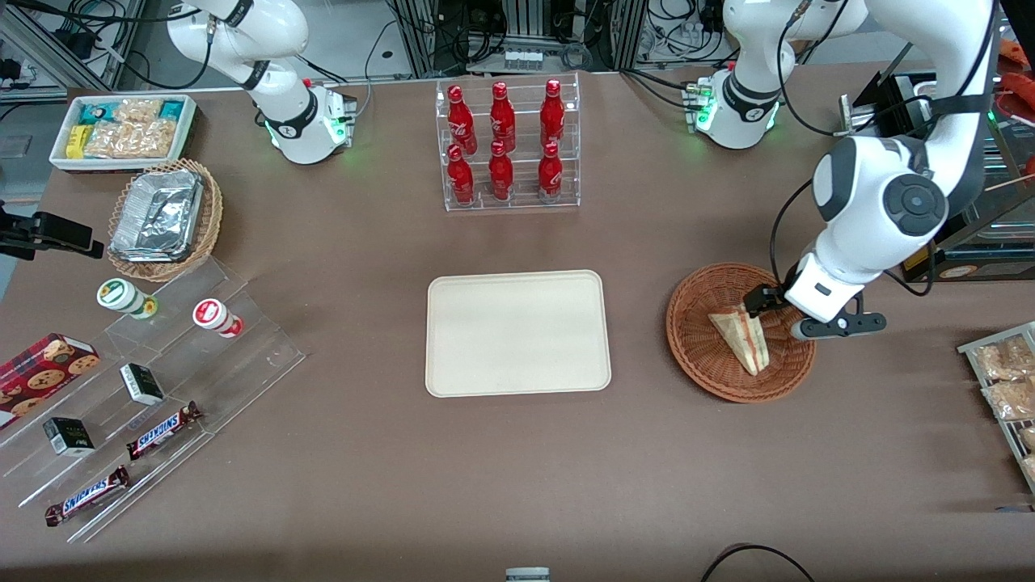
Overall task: Place sandwich from basket to tray
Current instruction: 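Move the left gripper over the sandwich in the wicker basket and lower it, then close the left gripper on the wrapped sandwich's crust edge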
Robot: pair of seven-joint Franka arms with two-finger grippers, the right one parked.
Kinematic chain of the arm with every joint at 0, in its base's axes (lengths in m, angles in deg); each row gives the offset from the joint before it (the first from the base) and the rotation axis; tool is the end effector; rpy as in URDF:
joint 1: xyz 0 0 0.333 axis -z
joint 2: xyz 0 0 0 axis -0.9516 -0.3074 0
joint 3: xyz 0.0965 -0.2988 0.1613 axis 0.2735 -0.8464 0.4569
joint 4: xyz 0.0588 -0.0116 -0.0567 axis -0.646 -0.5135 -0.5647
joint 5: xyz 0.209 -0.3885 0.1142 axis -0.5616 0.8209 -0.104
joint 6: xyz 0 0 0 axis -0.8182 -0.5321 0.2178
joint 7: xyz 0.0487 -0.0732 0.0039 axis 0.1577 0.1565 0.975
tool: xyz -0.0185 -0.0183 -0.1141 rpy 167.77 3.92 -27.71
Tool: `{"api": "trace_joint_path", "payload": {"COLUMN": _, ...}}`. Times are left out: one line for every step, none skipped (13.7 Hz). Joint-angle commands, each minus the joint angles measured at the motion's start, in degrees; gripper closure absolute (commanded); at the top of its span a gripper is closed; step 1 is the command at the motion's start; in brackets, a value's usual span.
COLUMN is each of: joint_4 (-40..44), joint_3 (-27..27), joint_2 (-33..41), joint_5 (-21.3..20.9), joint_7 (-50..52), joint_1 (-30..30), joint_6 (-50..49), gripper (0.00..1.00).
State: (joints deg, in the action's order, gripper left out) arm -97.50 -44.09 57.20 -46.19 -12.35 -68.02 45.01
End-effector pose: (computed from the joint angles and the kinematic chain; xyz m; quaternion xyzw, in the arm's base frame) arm 0.5999 -0.0926 0.3413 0.9967 0.0784 0.0147 0.0146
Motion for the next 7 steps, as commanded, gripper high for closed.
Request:
{"api": "trace_joint_path", "payload": {"joint_4": -2.2, "joint_3": 0.2, "joint_2": -0.3, "joint_5": 0.0, "joint_7": 9.6, "joint_1": 2.2, "joint_6": 3.7, "gripper": 0.0}}
{"api": "trace_joint_path", "payload": {"joint_4": -2.1, "joint_3": 0.2, "joint_2": -1.1, "joint_5": -0.1, "joint_7": 13.7, "joint_1": 2.5, "joint_6": 3.8, "gripper": 0.0}}
{"api": "trace_joint_path", "payload": {"joint_4": -2.1, "joint_3": 0.2, "joint_2": -1.6, "joint_5": -0.6, "joint_7": 16.5, "joint_1": 2.6, "joint_6": 3.8, "gripper": 0.0}}
{"api": "trace_joint_path", "payload": {"joint_4": -2.2, "joint_3": 0.2, "joint_2": -2.0, "joint_5": -1.2, "joint_7": 17.7, "joint_1": 2.5, "joint_6": 3.8, "gripper": 0.0}}
{"api": "trace_joint_path", "payload": {"joint_4": -2.2, "joint_3": 0.3, "joint_2": -2.4, "joint_5": -1.2, "joint_7": 17.8, "joint_1": 2.5, "joint_6": 4.1, "gripper": 0.0}}
{"api": "trace_joint_path", "payload": {"joint_4": -2.3, "joint_3": 0.3, "joint_2": -2.6, "joint_5": -1.2, "joint_7": 18.0, "joint_1": 2.5, "joint_6": 4.9, "gripper": 0.0}}
{"api": "trace_joint_path", "payload": {"joint_4": -2.6, "joint_3": 0.3, "joint_2": -2.8, "joint_5": -1.2, "joint_7": 19.6, "joint_1": 2.5, "joint_6": 5.6, "gripper": 0.0}}
